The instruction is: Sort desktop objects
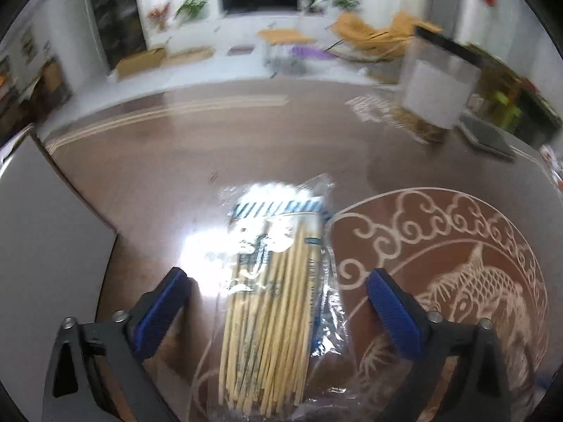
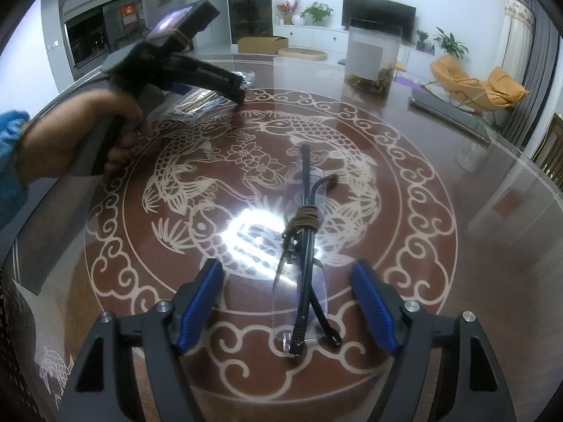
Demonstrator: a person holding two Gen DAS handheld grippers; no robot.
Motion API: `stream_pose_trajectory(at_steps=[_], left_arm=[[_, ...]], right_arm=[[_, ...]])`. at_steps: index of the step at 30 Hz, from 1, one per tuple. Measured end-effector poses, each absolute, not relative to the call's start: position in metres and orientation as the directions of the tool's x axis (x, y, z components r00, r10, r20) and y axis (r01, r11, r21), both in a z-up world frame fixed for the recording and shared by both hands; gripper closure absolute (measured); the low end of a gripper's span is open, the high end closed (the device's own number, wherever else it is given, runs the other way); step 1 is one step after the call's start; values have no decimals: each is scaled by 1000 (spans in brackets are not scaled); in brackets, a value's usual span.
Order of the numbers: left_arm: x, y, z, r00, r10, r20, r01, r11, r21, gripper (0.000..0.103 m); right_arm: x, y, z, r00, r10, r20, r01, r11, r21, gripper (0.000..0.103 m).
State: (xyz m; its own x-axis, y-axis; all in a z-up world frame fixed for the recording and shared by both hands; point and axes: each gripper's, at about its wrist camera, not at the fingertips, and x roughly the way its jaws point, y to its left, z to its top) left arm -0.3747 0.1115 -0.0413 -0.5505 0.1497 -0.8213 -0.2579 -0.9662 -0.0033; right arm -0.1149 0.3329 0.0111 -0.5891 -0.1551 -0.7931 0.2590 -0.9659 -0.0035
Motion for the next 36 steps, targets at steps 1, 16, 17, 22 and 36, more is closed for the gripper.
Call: stream_pose_trajectory(at_steps=[1, 16, 17, 22, 36], left_arm=[[-369, 108, -38, -570, 156, -807, -262, -965, -1, 44], [-143, 47, -34, -587, 126, -799, -204, -979, -4, 57], [-135, 52, -35, -592, 123, -797, -206, -979, 2, 57], [-131, 51, -37, -572, 112, -813, -189, -982, -2, 20], [-139, 55, -41, -543, 100, -834, -183, -983, 1, 0]], right_arm=[[-115, 333, 11, -590, -152, -793, 258, -966, -6, 27], [-115, 334, 12, -596, -135, -791, 238, -971, -14, 29], [-115, 334, 12, -596, -132, -792, 235, -972, -16, 27], [-117, 338, 10, -590, -127, -797, 217, -976, -6, 16], [-121, 335, 5, -566, -134, -813, 235, -972, -3, 0]])
